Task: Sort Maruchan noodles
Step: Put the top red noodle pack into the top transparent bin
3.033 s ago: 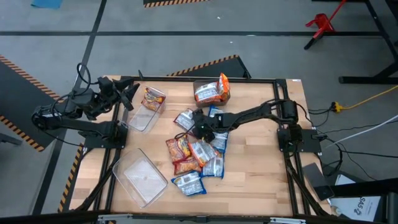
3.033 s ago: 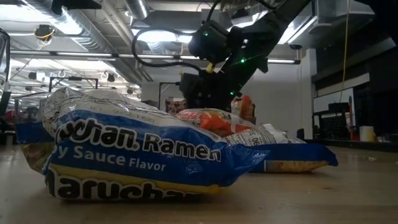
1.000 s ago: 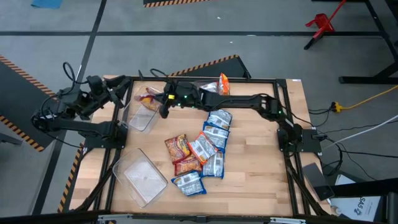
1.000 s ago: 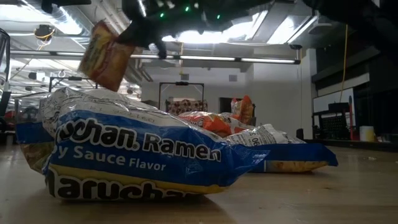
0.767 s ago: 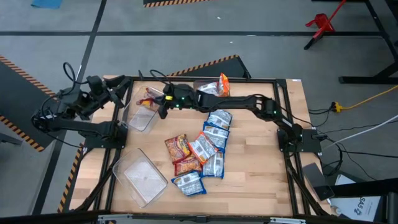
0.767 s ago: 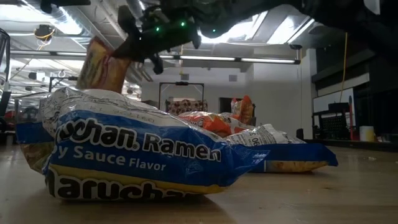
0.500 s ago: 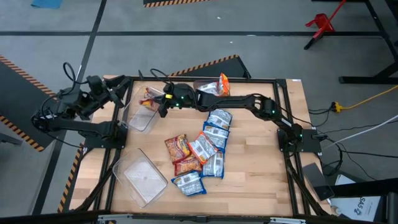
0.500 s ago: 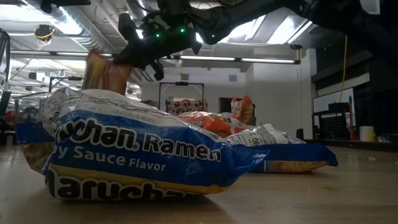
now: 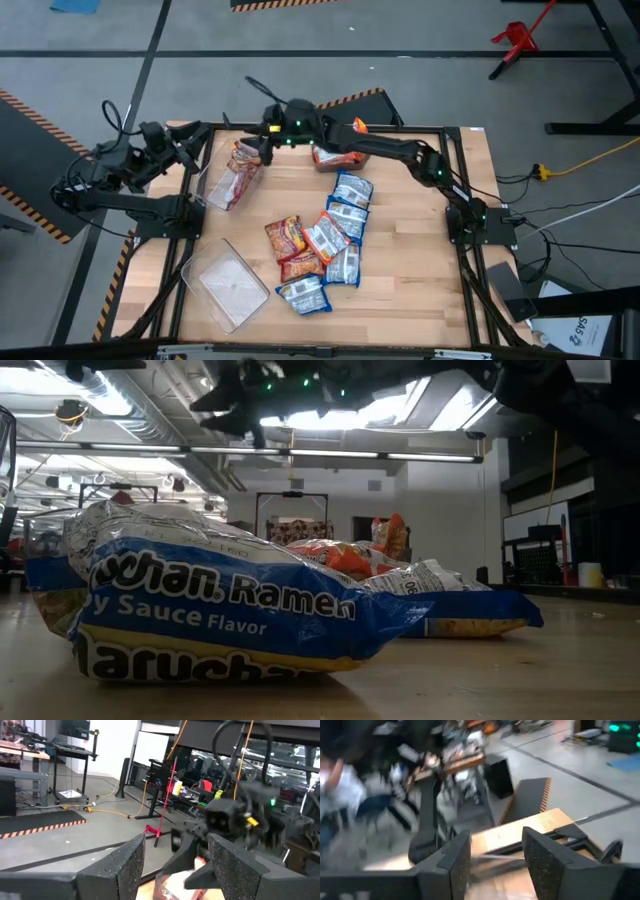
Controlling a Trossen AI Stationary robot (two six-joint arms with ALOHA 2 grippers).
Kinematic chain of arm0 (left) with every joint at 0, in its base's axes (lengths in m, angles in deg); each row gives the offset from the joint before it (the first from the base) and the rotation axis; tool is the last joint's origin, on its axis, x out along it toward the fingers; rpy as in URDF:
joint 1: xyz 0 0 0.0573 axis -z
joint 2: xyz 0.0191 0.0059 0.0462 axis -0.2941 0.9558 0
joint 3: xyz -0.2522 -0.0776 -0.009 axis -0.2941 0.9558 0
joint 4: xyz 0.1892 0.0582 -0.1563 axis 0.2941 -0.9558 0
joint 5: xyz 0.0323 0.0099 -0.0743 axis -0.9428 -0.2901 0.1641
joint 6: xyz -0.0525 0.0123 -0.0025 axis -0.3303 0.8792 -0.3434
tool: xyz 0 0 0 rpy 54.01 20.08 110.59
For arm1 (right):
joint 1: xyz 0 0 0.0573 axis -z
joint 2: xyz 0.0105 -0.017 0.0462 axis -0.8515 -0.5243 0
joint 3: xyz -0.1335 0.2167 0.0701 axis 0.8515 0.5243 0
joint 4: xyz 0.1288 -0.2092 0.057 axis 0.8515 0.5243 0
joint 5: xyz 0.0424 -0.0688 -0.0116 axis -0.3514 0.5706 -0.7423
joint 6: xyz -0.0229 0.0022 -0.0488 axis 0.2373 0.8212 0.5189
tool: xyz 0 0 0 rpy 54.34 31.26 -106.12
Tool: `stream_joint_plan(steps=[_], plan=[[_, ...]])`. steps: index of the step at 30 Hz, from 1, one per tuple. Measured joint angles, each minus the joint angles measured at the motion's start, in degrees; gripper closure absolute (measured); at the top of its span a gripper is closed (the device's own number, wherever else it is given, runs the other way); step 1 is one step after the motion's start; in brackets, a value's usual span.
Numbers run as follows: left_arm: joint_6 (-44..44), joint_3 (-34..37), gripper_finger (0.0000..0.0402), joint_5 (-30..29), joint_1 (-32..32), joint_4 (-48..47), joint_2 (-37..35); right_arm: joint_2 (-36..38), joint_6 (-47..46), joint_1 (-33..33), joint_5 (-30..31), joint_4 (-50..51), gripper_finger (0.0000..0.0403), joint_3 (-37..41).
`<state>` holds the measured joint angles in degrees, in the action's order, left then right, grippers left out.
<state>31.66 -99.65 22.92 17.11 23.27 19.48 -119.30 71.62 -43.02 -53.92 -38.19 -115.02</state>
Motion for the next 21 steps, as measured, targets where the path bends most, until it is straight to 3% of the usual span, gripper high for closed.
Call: stream_joint_plan(steps=[3, 6, 10, 14, 21], plan=[[0.0, 0.0, 0.0189, 1.3, 0.0, -1.8, 0.0, 0.0, 13.5, -0.9, -1.0, 11.0, 0.0233, -5.4], [-0.2, 0.0, 0.0189, 1.4, 0.0, -3.6, 0.0, 0.4, 24.1, -2.5, 1.2, 12.6, 0.0233, -4.8], [-0.2, 0.0, 0.0189, 1.6, 0.0, -5.1, 0.0, -0.4, 26.1, -3.9, 5.1, 14.4, 0.0232, -4.8], [-1.5, 0.0, 0.0189, 2.5, 0.0, -12.8, 1.1, -0.7, 25.2, -3.8, 5.2, 21.2, 0.0232, -4.6], [-6.4, 0.0, 0.0189, 3.7, 0.0, -17.7, 10.3, 4.1, 27.8, -3.2, 10.2, 33.6, 0.0232, -5.1]])
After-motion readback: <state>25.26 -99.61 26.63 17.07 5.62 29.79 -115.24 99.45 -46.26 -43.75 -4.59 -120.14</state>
